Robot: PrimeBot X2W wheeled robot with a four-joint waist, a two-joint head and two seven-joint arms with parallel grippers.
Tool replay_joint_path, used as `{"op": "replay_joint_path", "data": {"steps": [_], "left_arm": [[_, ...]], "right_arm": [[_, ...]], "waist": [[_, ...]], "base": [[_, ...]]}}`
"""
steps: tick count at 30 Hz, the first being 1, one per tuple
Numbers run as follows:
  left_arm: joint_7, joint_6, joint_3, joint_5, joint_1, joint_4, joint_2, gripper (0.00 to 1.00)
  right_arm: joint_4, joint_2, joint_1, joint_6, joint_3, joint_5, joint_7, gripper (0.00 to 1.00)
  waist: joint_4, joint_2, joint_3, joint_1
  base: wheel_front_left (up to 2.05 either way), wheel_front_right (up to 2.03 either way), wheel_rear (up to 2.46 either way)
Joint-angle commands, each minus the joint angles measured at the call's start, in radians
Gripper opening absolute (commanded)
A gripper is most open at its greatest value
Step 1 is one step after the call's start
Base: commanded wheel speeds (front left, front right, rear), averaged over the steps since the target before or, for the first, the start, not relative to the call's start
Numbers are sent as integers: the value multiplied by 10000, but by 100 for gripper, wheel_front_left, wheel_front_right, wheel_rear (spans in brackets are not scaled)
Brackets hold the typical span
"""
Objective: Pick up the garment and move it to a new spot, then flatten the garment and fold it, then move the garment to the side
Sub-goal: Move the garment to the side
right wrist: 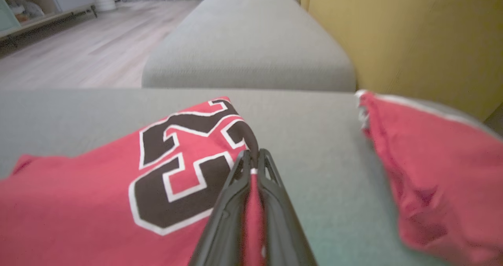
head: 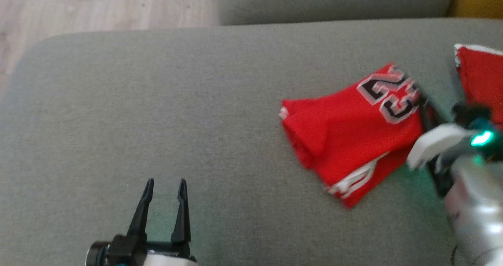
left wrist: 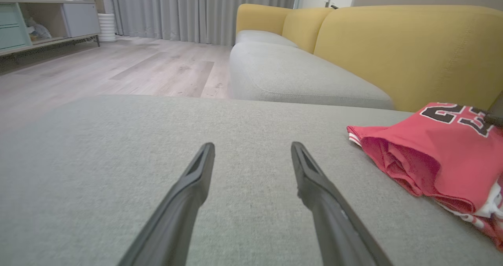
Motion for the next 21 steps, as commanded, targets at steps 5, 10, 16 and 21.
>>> {"op": "replay_joint_path", "data": {"steps": [5,10,16,21], "left_arm": [[-82,11,186,-87,-746,-401,-51,100],[-82,20,150,-79,-1013,-415,-51,100],[-82,-53,118,-34,-1321,-410,-51,100],[-82,-125,192,8,-1418,-344,-51,100]], "right_arm": [[-1039,-825,-1147,-9,-406,-275,-165,0],[-1540,-1317,-1607,-9,-1121,-516,-169,0],[-1812,-1618,-1892,-9,-2757,-1044,-170,0],[-1844,-1374,-1554,-9,-4266,-2460,-133,100]], "waist": [[-590,0,768,-1],[-763,0,1139,-1],[-923,0,1551,-1],[-995,0,1386,-1]], "base": [[0,0,0],[0,0,0],[0,0,0],[0,0,0]]}}
